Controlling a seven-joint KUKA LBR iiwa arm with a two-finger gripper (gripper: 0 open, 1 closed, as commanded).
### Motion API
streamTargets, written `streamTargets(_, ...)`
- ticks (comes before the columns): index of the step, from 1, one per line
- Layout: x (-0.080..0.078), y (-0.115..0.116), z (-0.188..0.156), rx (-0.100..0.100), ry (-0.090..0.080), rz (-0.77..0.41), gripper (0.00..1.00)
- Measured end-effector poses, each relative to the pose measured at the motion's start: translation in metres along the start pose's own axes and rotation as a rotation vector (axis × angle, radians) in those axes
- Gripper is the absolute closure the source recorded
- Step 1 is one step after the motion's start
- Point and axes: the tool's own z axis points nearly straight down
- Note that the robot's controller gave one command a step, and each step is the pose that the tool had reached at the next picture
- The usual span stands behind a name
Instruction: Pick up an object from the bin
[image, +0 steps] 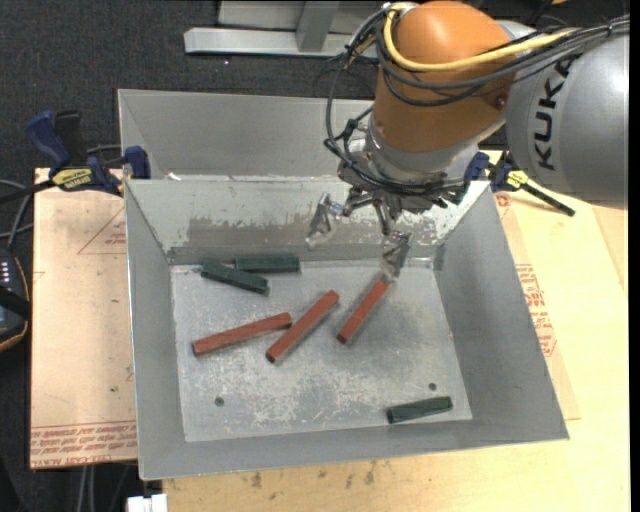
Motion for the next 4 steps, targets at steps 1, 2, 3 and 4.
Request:
streamTargets(1, -0.001, 0.006, 0.044, 0.008, -0.004, -0.165, 0.0)
streamTargets(2, -0.01, 0.021, 0.105, 0.004, -0.003, -0.116, 0.0)
streamTargets(3, -0.01, 0.027, 0.181, 0.004, -0.006, 0.117, 1.0)
streamTargets(4, -0.01, 0.027, 0.181, 0.004, -0.006, 0.118, 1.0)
